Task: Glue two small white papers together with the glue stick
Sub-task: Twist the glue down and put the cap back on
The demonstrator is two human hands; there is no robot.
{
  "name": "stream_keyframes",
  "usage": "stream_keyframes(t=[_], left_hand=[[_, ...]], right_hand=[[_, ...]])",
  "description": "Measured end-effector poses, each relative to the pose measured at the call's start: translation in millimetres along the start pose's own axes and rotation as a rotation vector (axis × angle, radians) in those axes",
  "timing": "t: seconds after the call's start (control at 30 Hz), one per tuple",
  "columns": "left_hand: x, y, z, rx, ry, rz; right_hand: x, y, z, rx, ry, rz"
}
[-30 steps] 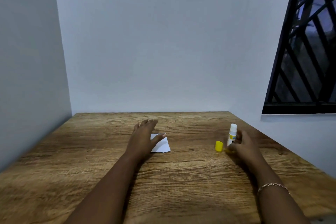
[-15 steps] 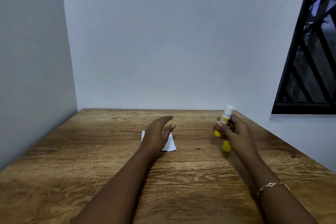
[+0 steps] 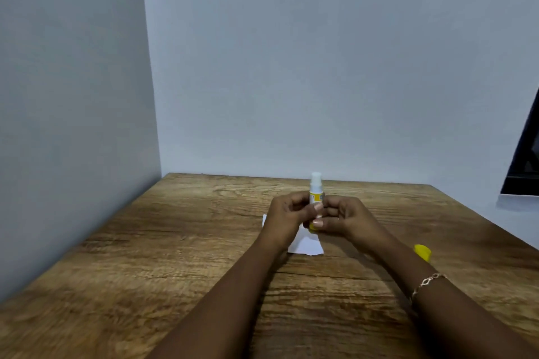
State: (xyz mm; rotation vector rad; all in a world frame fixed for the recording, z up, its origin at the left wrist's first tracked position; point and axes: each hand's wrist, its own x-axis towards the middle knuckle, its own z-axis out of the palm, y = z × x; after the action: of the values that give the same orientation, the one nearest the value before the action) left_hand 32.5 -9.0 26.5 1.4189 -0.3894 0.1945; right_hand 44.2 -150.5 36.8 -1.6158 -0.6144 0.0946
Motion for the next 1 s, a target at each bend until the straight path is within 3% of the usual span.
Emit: stream_keyframes(t=[0.17, 0.37, 0.53, 0.8, 1.0], left_hand=[[4.3, -2.5, -2.5, -0.13, -0.038, -0.07], [7.3, 3.6, -4.1, -0.085, 0.01, 0.052], [6.6, 4.4, -2.6, -0.102, -0.068, 0.039], [7.5, 6.7, -9.9, -0.15, -0.15, -0.029], [6.3, 7.2, -5.9, -0.092, -0.093, 0.02]], right_hand=[[-3.0, -0.3, -1.5, 0.101, 0.0, 0.02], [-1.3, -6.8, 8.1, 0.028, 0.068, -0.072], [-2.8, -7.6, 16.2, -0.103, 0.14, -0.138], [-10.1, -7.3, 4.7, 0.14, -0.001, 0.006], [-7.9, -9.2, 16.0, 0.0, 0.099, -0.051]])
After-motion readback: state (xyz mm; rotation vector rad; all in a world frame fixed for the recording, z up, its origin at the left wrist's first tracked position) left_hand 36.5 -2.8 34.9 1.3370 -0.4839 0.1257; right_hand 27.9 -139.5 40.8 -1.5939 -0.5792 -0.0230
